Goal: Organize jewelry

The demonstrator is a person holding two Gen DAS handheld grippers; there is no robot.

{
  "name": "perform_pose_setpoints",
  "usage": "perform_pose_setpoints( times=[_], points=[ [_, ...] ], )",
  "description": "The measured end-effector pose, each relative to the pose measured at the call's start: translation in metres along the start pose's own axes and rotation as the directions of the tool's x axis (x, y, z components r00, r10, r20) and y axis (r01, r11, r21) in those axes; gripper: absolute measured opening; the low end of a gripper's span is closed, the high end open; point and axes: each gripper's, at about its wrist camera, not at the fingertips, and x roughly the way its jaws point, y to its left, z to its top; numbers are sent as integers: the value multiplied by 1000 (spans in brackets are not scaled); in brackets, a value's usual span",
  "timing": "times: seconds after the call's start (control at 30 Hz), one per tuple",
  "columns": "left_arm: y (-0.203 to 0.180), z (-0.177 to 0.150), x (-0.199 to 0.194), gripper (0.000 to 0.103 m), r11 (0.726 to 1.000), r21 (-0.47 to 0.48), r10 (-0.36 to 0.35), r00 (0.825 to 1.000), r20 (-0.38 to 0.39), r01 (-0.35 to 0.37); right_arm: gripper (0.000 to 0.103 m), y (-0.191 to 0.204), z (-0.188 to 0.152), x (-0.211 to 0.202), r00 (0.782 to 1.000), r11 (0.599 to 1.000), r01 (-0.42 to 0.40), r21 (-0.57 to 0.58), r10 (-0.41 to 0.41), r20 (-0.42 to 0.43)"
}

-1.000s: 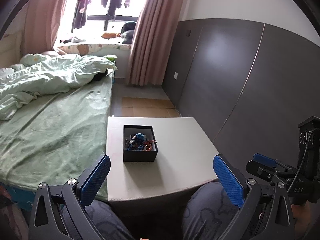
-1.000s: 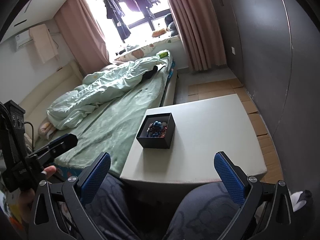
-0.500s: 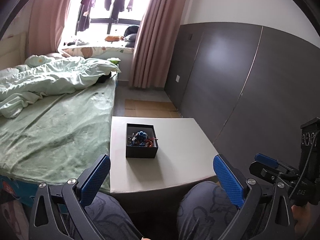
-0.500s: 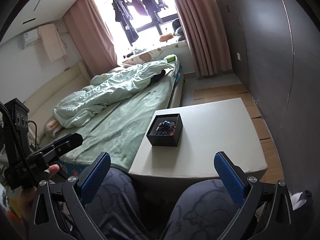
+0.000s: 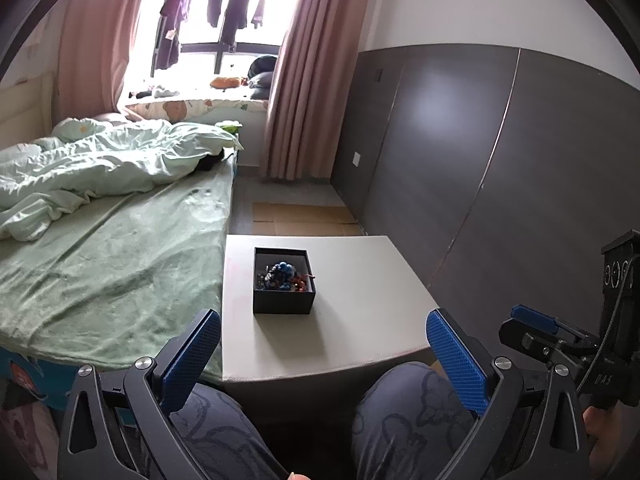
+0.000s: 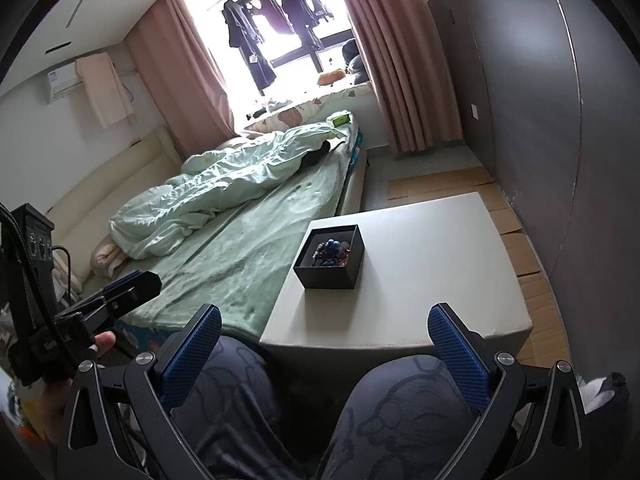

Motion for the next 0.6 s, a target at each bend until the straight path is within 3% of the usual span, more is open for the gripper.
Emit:
perform_pose_setpoints(
  times=[0.6],
  points=[
    [-4,-4,-8,103,1000,21,23,1000,8,-23,103,2,-3,-3,1000,1000,12,-15,-12,12]
  ],
)
